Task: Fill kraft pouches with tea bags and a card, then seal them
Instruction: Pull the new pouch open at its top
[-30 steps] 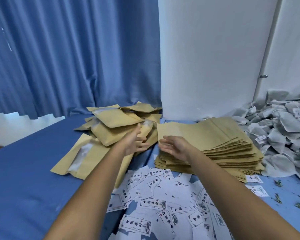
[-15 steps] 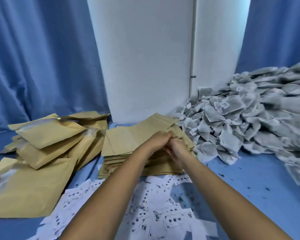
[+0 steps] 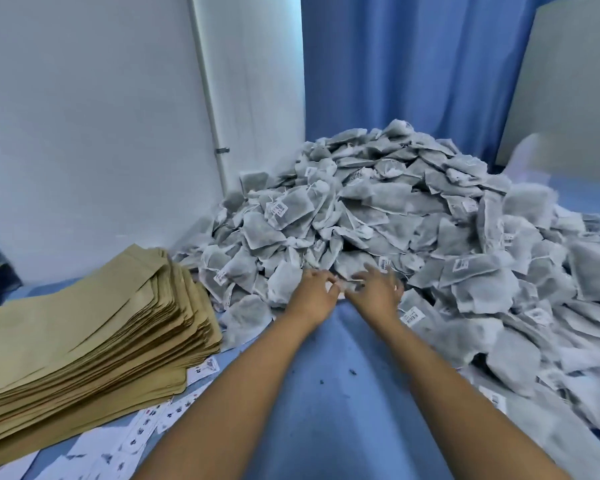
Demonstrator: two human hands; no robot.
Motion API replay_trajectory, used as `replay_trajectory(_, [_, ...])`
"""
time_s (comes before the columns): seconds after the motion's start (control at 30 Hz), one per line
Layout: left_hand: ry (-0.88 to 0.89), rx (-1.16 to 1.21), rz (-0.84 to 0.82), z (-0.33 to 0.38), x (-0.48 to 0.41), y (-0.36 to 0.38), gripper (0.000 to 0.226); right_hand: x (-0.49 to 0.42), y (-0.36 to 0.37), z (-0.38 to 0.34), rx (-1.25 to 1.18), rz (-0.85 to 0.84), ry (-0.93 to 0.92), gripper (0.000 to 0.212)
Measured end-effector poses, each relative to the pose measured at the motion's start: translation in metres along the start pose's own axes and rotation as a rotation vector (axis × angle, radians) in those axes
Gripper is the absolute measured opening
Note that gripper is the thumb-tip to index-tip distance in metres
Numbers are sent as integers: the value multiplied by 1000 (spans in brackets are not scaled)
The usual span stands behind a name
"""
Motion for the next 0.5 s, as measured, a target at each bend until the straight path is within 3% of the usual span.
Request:
replay_trajectory(0.07, [43,-97,28,3,-13,5,32,-28,-17,27,219,76,22,68])
replay_trajectory(0.13, [74,-216,90,3,-35,10,38,-58,-31,53,284,107,133,95])
replay_trajectory(0.27, [32,-412,199,-8,-89,3,50,-109,-37,88,374,5,211,122])
replay_trajectory(0.37, [-78,-347,19,-37,-125,8,65,-136,-25,96,429,-92,127,113])
replay_trajectory(0.43, [-37,-325,-151,-52,-132,25,73,-143,-16,96,563,-69,48,90])
replay_trajectory(0.5, [11,-328,-197,-59,-129,38,74,-142,-10,94,590,3,-9,68])
Point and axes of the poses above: each hand's wrist, its own x-axis away from the middle knuckle, its own y-axis out of the palm, z = x × y, the point moved 5 cm from there along -x, towards the middle knuckle, and after that the axes turned 3 degrees about z, right-handed, at the moved point
